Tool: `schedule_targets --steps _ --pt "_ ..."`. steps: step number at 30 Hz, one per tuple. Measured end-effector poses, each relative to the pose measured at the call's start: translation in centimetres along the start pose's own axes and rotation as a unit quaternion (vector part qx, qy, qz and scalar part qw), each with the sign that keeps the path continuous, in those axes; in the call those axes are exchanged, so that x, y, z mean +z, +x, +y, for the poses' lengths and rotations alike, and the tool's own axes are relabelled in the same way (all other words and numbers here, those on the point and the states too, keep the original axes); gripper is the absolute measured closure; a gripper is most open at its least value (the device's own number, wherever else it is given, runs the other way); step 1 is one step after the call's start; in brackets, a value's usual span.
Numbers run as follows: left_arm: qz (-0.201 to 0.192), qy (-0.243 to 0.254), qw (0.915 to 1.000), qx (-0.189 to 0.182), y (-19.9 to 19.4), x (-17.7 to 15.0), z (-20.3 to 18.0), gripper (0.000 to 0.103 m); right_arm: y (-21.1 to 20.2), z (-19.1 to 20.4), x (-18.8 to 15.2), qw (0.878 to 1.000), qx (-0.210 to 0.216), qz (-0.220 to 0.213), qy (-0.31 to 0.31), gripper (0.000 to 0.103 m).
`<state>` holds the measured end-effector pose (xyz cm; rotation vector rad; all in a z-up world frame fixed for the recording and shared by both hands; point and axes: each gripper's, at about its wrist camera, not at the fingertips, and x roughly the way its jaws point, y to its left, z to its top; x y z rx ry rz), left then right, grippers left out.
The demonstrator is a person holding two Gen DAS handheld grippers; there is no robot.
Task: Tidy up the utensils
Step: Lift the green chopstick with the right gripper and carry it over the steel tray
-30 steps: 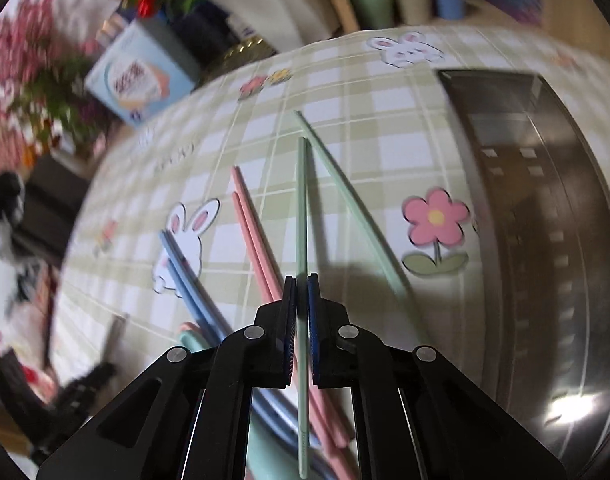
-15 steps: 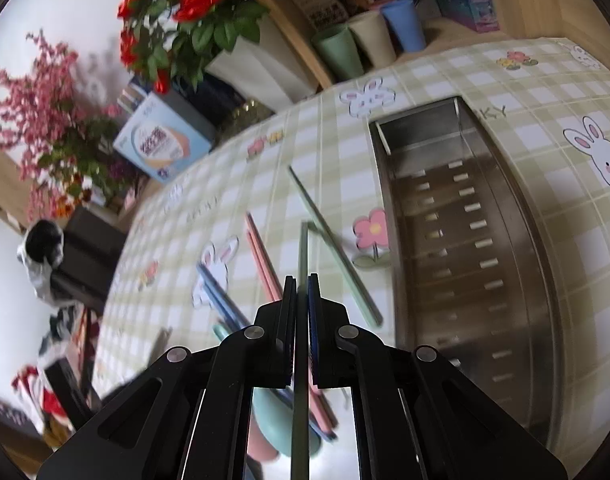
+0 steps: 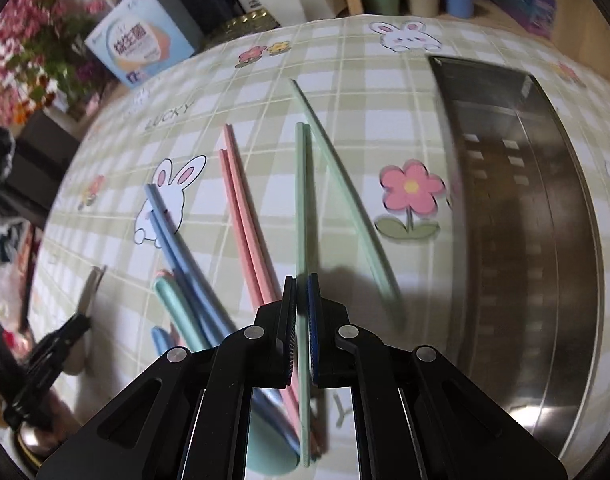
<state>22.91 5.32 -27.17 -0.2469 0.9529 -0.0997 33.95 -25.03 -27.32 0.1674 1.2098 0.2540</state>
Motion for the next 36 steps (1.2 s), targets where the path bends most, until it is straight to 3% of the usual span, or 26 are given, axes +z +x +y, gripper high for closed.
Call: schedule_targets --steps 5,18,23,30,36 --pt "0.002 -0.006 1.0 -0.007 0.0 0.1 0.2 0.093 1.2 1.5 1.6 0.997 -0.049 0.032 -0.042 0.096" --pt "0.002 -0.014 0.9996 -0.022 0.0 0.1 0.8 0.093 2.1 3.0 3.4 0.994 -0.084 0.021 -0.073 0.097" --pt "0.002 -0.03 0.999 -0.034 -0.2 0.0 1.3 0.094 1.1 2.9 2.2 0.996 -0.063 -0.013 -0.06 0.097" --pt "-0.004 -0.028 0.999 -0.035 -0.6 0.1 0.9 0.095 -4.2 1.6 0.9 0.996 -0.015 -0.081 -0.031 0.097" --pt "-0.009 -0.038 0.9982 -0.044 -1.6 0.3 0.7 0.095 -8.5 -1.3 1.0 0.992 -0.015 -0.121 -0.02 0.097"
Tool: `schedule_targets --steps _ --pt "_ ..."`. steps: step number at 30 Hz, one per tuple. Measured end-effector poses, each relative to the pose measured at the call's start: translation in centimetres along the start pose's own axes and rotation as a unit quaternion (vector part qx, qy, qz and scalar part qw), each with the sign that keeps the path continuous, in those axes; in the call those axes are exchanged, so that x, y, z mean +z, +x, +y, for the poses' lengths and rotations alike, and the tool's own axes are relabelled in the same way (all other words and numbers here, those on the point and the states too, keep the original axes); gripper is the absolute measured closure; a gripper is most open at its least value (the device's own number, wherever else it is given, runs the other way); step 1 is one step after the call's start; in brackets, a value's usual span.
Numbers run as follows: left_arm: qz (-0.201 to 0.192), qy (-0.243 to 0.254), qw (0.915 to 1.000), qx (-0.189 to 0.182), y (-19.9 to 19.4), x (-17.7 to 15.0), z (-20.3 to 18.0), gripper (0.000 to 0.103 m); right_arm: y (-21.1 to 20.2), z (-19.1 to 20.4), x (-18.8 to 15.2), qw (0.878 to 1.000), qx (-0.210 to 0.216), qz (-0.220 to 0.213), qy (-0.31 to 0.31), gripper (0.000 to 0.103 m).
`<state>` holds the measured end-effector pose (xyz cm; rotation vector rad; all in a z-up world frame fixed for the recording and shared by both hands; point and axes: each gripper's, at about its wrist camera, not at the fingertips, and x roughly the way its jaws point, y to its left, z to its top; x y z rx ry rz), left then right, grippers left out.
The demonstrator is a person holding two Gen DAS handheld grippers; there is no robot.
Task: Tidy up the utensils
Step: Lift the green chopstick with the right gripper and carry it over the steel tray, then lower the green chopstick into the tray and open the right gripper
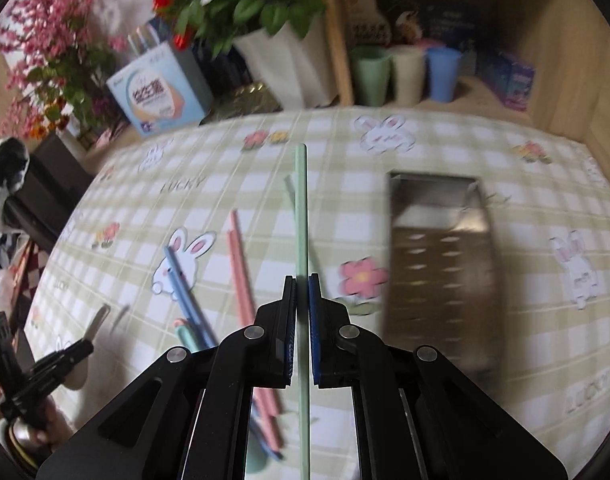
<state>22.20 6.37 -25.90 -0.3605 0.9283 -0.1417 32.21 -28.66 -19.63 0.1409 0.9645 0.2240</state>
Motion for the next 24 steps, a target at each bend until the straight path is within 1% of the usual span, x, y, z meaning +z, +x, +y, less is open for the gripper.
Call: schedule_targets --steps 2,5,7,11,15,24 --pt "0.006 -0.013 0.9999 -0.005 -0.2 0.2 0.0 0.095 -1.1 -1.7 0.2 1.0 -0.014 -0.003 0.003 0.097" --pt "0.014 -0.032 0.9993 -0.017 -0.7 0.5 0.0 0.095 -1.6 -4.3 0.1 0.999 -0.042 0.008 0.006 0.097" --pt "0.014 -0.037 0.999 -0.022 -1.0 0.7 -0.2 0.095 -1.3 -5.8 -0.3 0.998 -0.059 0.023 0.008 0.097" --pt "0.019 -0.039 0.9986 -0.03 -1.5 1.0 -1.1 0.095 0.1 -7.6 -1.3 0.996 -0.08 0.044 0.018 0.097" --pt "0.02 -0.027 0.9991 -0.025 -1.8 0.9 -1.8 0.095 1.6 -8.7 -2.1 0.994 -0.088 0.055 0.04 0.097" --pt "0.026 -0.023 0.9992 -0.02 -1.9 0.7 -2.2 0.095 3.7 -8.2 -3.2 0.989 -0.124 0.075 0.034 0.097"
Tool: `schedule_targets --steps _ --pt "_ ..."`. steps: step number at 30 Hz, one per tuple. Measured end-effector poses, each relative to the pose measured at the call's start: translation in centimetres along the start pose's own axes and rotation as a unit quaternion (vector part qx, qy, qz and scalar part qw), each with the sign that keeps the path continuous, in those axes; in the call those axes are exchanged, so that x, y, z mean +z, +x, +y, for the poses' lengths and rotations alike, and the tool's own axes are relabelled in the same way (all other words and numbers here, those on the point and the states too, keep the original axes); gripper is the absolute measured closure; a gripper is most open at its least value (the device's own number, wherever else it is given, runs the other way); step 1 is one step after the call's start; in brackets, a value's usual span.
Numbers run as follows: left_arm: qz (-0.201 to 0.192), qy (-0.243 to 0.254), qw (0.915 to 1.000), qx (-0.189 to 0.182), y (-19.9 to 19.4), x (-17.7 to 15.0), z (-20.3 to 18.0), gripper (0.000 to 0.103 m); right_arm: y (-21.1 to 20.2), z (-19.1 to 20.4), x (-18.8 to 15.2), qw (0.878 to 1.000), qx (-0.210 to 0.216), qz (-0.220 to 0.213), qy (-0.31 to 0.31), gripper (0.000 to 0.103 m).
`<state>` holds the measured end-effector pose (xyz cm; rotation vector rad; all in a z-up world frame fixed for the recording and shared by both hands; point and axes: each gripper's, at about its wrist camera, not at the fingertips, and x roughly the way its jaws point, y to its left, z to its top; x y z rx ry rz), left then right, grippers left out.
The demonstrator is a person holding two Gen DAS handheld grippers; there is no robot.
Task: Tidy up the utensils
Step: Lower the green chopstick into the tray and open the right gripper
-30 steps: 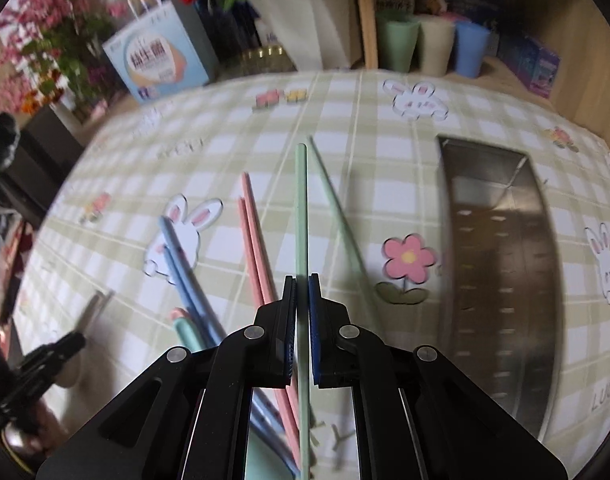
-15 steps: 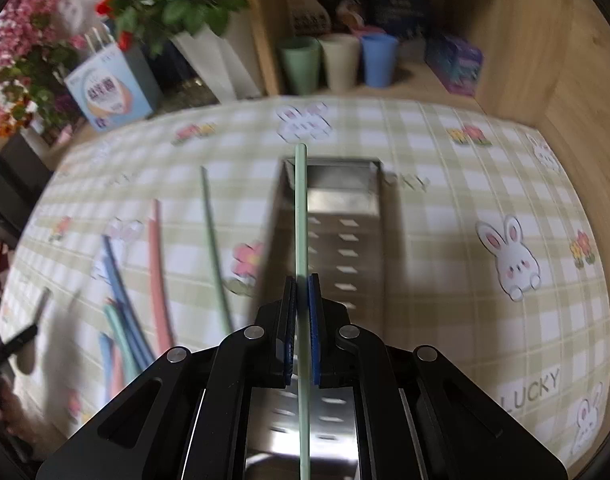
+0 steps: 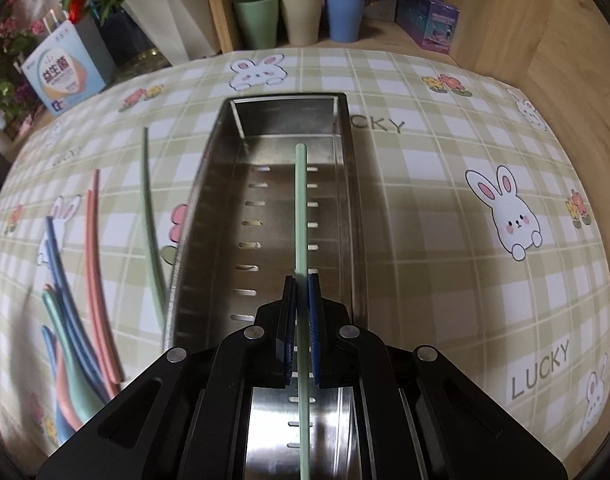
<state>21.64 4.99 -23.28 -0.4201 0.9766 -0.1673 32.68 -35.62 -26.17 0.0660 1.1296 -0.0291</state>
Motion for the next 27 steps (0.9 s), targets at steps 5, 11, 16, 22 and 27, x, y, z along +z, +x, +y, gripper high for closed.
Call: schedule_targets --steps 5,11,16,22,27 --pt "0.008 -0.008 0.9999 -0.009 0.0 0.0 -0.2 0.095 0.8 0.5 -0.1 1.0 -0.018 0.016 -0.011 0.097" --pt "0.019 -0.013 0.9997 -0.011 0.0 0.2 -0.7 0.095 0.0 1.2 0.0 1.0 -0.004 0.017 -0.009 0.096" --pt "0.024 -0.008 0.9995 -0.019 -0.1 1.0 -2.1 0.095 -2.7 1.6 0.1 1.0 0.024 -0.009 -0.009 0.095" --pt "0.037 0.007 0.999 -0.025 0.4 1.7 -5.0 0.095 -6.0 0.7 -0.6 0.998 0.053 -0.044 -0.004 0.05" --pt "0.053 0.019 0.998 -0.028 1.3 2.2 -7.7 0.095 -7.0 -1.0 -1.2 0.997 0.058 -0.048 -0.007 0.044"
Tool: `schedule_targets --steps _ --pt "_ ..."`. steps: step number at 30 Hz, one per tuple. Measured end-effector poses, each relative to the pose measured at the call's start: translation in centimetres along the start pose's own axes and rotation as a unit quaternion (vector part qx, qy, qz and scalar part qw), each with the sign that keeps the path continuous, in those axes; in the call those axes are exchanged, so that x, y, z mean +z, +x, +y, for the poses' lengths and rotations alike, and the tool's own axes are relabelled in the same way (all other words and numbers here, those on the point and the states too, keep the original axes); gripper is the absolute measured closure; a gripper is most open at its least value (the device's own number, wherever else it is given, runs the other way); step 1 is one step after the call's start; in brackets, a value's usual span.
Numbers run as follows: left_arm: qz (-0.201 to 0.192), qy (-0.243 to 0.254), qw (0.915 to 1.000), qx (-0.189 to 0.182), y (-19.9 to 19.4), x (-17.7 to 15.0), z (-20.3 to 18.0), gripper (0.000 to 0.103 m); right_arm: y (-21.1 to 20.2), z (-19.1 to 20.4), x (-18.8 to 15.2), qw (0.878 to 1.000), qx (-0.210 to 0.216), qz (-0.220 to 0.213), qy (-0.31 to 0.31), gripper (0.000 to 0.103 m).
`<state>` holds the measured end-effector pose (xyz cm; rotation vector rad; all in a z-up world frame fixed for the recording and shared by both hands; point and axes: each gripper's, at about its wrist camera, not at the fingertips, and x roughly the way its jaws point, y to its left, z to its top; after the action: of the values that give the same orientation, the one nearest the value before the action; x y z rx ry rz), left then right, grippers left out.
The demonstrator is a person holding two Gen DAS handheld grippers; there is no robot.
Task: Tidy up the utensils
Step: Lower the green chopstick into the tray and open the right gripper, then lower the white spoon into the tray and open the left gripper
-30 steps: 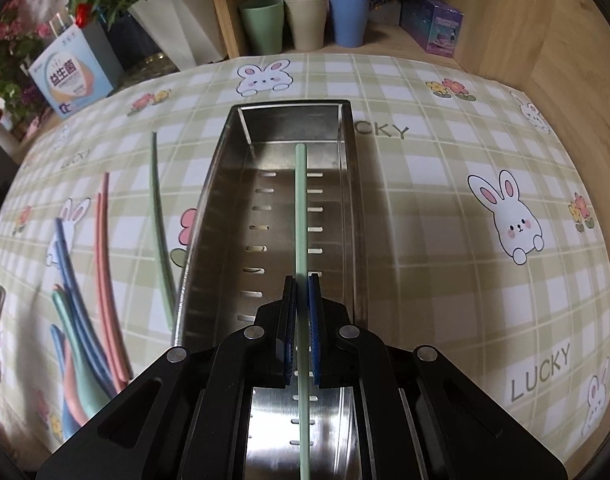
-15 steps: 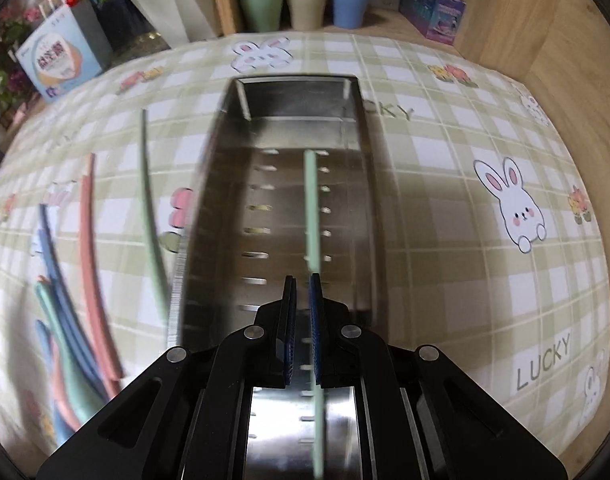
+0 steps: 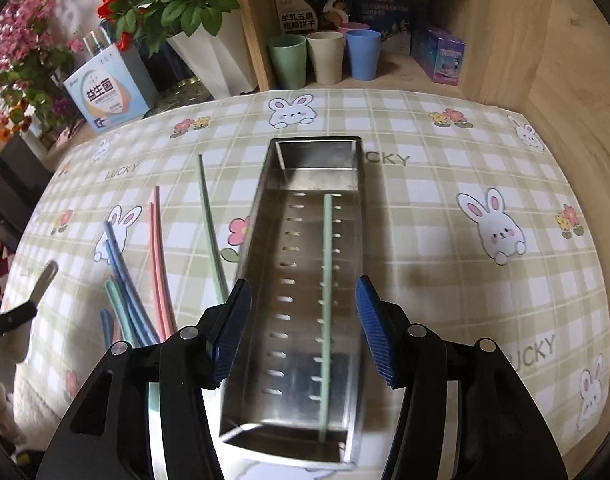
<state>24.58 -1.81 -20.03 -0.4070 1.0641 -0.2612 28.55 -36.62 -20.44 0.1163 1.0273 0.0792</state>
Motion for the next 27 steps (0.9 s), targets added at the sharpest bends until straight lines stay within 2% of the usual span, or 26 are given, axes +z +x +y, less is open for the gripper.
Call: schedule_targets --steps 3,5,8,17,23,27 --pt "0.006 0.013 0.9999 -0.001 0.7 0.4 -2.0 0.095 -0.3 -1.5 -0.4 1.0 0.001 -0.001 0.005 0.036" --pt "0.01 0.021 0.9997 -0.003 1.2 0.7 -3.6 0.095 -0.4 -2.6 -0.7 1.0 0.0 0.001 0.014 0.025" --pt "0.02 0.031 0.9993 -0.008 2.4 1.3 -6.1 0.095 -0.4 -4.2 -1.0 0.999 0.001 -0.001 0.033 0.018" --pt "0.051 0.046 0.9968 -0.043 7.8 3.5 -15.2 0.095 -0.4 -7.7 -1.4 0.998 0.011 -0.006 0.065 0.017" --pt "0.092 0.055 0.9933 -0.043 12.3 3.2 -20.2 0.095 -0.9 -10.0 -2.0 0.996 0.01 -0.007 0.085 0.017" --pt "0.118 0.061 0.9907 -0.028 14.7 2.1 -21.9 0.095 -1.4 -11.5 -2.7 0.995 0.009 -0.01 0.098 0.017"
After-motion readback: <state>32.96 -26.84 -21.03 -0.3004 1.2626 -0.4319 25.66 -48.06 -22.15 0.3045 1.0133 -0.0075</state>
